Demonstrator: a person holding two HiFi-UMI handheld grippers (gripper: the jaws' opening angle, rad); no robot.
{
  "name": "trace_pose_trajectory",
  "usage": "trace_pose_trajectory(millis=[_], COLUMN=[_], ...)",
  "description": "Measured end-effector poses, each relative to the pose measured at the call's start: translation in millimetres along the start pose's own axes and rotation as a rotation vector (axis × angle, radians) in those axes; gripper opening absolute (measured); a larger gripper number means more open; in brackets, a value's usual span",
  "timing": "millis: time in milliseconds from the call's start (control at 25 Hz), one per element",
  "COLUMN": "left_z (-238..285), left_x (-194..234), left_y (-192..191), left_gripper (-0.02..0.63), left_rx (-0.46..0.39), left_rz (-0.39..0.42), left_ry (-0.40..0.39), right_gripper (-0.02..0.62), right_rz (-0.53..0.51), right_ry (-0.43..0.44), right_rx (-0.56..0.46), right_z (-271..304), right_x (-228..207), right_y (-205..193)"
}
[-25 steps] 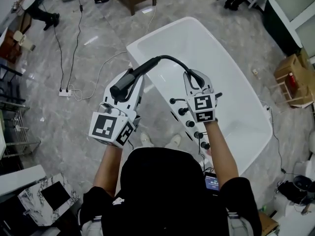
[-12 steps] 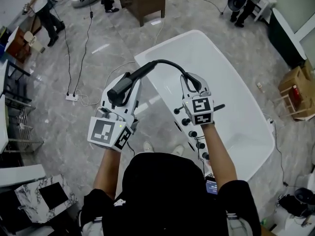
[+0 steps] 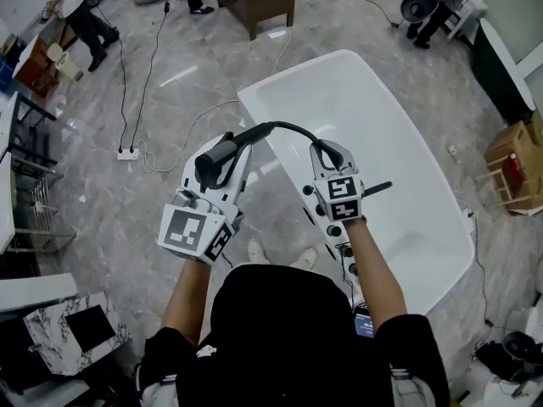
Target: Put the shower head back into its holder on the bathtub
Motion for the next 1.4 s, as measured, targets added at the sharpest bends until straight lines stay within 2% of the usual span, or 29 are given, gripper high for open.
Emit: trace_pose_trajectory(millis=[600, 920, 1400], left_z=[34, 52, 64], left_x=[-26, -30, -35], left_y=[-52, -97, -147], left_gripper=[0.144, 0.144, 0.144], left_rx=[0.135, 0.209, 0.289], left_rz=[-0.052, -0.088, -0.119], left_ry=[-0.089, -0.12, -0.16], right_gripper=[0.06, 0.058, 0.058], right_rz=[0.099, 0.143, 0.192], right_ry=[0.027, 0.035, 0.03], right_rx=[0.201, 0.296, 0.41], right_z=[9, 18, 26], right_x=[4, 16, 39], right_y=[-101, -158, -221])
Point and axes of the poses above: the fingertips, and each gripper's own axes: z forward along the fingers, x to its left, y out of its top, the point moved 3 cm from there along -z, backward along the fingers
